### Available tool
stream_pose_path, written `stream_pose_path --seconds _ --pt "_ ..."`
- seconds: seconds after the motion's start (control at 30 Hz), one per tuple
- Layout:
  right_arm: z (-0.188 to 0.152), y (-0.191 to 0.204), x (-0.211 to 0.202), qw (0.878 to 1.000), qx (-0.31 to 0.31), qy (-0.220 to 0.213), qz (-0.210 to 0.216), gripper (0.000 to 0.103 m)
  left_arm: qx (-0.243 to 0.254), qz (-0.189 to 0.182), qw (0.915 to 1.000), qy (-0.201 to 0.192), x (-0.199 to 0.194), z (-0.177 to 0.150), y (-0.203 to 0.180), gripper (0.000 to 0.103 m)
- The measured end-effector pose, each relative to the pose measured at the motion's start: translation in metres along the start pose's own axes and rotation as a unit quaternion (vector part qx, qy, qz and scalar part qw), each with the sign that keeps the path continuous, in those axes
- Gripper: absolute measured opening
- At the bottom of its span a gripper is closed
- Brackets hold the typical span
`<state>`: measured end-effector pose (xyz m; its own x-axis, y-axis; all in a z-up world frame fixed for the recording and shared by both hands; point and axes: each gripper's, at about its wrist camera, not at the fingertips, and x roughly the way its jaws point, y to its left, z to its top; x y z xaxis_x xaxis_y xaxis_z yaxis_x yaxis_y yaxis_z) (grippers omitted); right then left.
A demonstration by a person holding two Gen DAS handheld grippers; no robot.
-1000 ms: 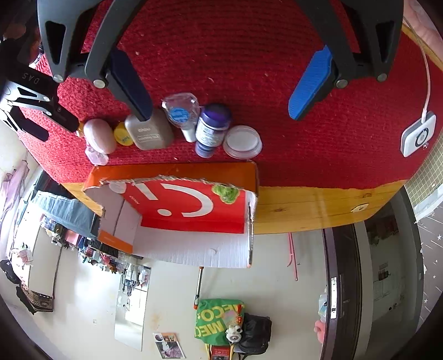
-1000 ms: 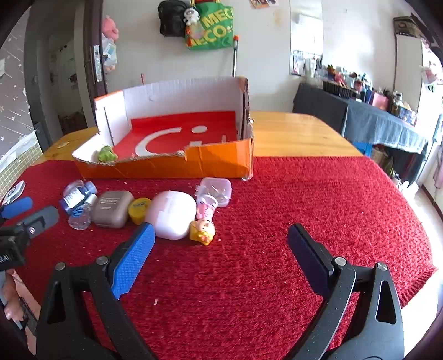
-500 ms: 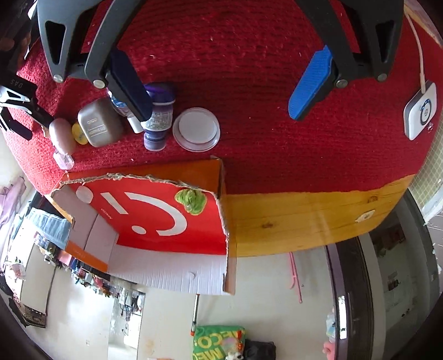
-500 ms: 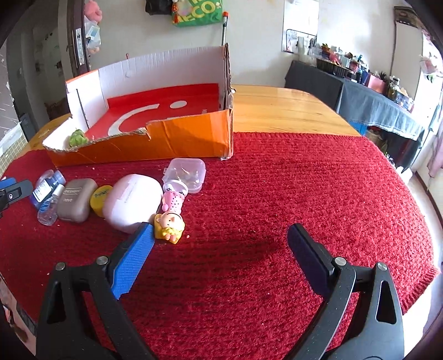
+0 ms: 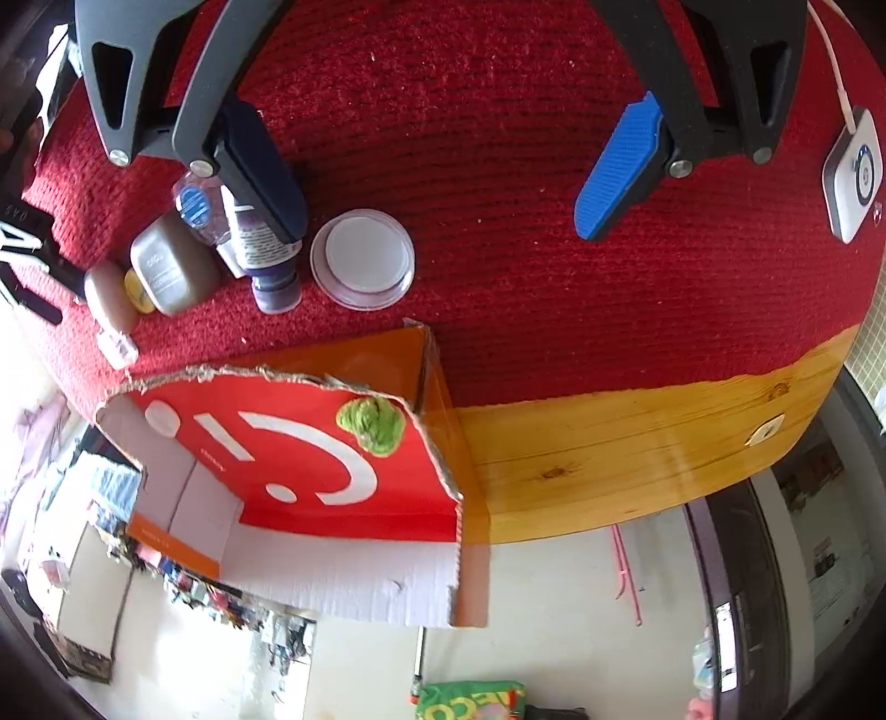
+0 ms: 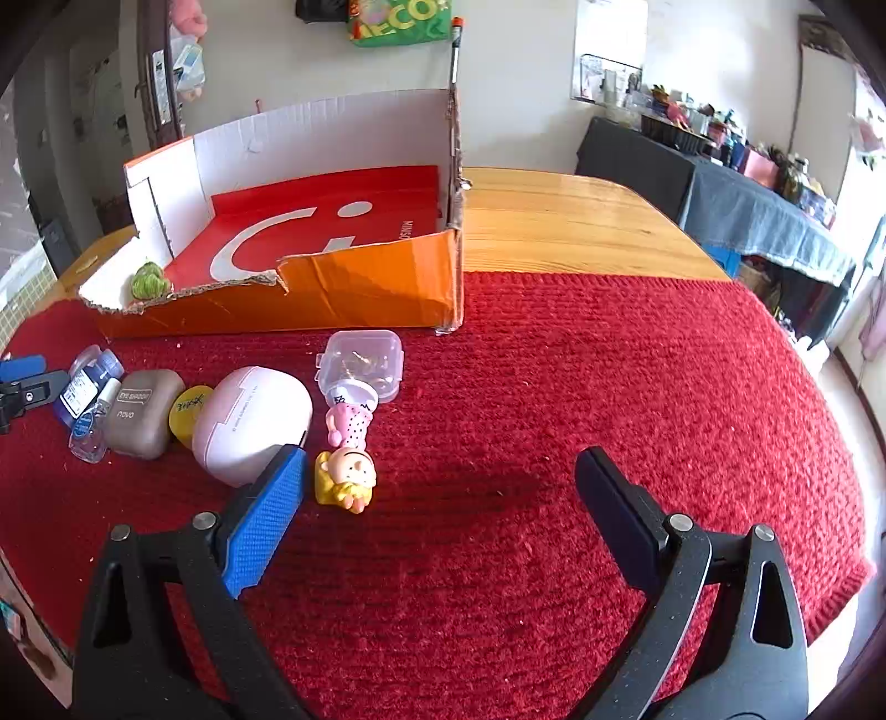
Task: Organize objects
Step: 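Grasp the clear round lid with the left tool while the right tool grasps the pink doll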
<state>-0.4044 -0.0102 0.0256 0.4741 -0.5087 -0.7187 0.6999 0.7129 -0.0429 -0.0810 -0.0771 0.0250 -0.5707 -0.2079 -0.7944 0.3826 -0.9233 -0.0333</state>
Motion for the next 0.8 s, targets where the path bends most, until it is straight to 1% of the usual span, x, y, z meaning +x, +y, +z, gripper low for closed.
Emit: stream_pose_path --seconds 0.13,0.3,0.37,0.43,0.5,0.57,0.63,0.77,0.8 --pt "0.004 0.002 0.000 1.000 -0.011 -0.004 0.000 0.098 0.005 0.002 1.0000 -0.003 0.004 0.003 -0.002 0.098" --pt "0.007 0.003 0.004 1.000 -0.017 -0.002 0.000 0.097 0.000 -0.014 0.9999 -0.001 0.007 0.006 0.000 0.094" --pt "0.008 0.003 0.005 1.000 -0.018 0.000 0.002 0.094 -0.002 -0.017 0.9999 -0.001 0.008 0.007 0.000 0.094" --pt "0.008 0.004 0.009 1.000 -0.019 0.005 0.010 0.088 -0.001 -0.017 0.9999 0.000 0.009 0.007 0.001 0.091" --pt "0.008 0.005 0.012 1.000 -0.020 0.010 0.013 0.085 0.003 -0.015 0.9999 0.001 0.009 0.007 0.000 0.089" --pt "0.007 0.005 0.013 1.000 -0.020 0.012 0.018 0.084 0.005 -0.014 0.9999 -0.001 0.009 0.006 0.000 0.089" --pt "0.007 0.005 0.013 0.999 -0.022 0.011 0.020 0.081 0.006 -0.019 0.9998 -0.001 0.009 0.007 -0.001 0.085" --pt "0.007 0.007 0.013 0.999 -0.024 0.008 0.031 0.070 0.008 -0.024 0.9997 -0.003 0.009 0.008 -0.003 0.079" --pt "0.007 0.007 0.012 0.999 -0.025 0.007 0.034 0.065 0.006 -0.025 0.9997 -0.002 0.009 0.008 -0.003 0.076"
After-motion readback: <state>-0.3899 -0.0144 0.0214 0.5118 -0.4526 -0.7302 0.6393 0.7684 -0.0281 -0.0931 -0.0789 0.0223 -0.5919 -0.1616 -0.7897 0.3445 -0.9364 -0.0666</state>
